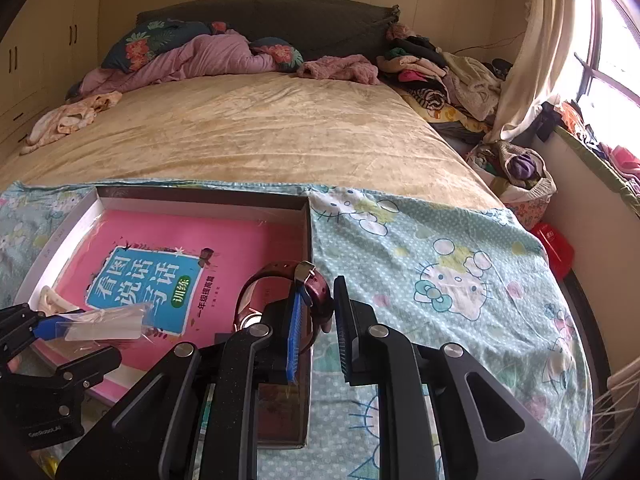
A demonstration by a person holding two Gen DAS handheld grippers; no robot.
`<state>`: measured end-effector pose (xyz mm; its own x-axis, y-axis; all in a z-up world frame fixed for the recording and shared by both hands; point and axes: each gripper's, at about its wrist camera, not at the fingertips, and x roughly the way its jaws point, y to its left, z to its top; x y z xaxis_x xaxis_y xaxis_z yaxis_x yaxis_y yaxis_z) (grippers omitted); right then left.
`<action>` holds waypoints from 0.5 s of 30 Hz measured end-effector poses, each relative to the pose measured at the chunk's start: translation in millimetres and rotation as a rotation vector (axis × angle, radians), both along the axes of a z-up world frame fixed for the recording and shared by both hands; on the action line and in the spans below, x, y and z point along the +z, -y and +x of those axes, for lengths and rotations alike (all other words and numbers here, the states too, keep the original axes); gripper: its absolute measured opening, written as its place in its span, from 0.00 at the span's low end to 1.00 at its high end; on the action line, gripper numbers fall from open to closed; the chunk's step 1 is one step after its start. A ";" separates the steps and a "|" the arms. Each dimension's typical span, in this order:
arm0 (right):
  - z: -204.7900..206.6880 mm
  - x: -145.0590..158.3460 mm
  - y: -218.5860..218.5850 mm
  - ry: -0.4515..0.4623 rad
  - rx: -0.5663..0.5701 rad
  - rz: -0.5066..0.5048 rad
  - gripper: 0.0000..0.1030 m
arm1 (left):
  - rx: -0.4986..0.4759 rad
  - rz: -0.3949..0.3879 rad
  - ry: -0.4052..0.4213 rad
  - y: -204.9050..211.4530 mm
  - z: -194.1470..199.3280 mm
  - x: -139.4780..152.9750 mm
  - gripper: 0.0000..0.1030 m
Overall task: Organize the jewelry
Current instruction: 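Carry bag toward grey box with left tool while right tool releases watch inside, then lower the clear bag into the grey box and open the left tool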
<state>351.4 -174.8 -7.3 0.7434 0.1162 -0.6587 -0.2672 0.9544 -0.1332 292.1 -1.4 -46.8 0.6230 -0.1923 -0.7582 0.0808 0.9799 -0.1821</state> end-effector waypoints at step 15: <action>2.1 -3.5 -9.2 -0.006 0.003 0.003 0.15 | -0.001 0.003 -0.009 1.9 1.0 -3.3 0.48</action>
<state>353.5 -165.5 -10.8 0.7388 0.1206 -0.6631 -0.2711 0.9539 -0.1285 293.2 -3.3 -50.1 0.6162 -0.1906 -0.7642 0.0802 0.9804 -0.1799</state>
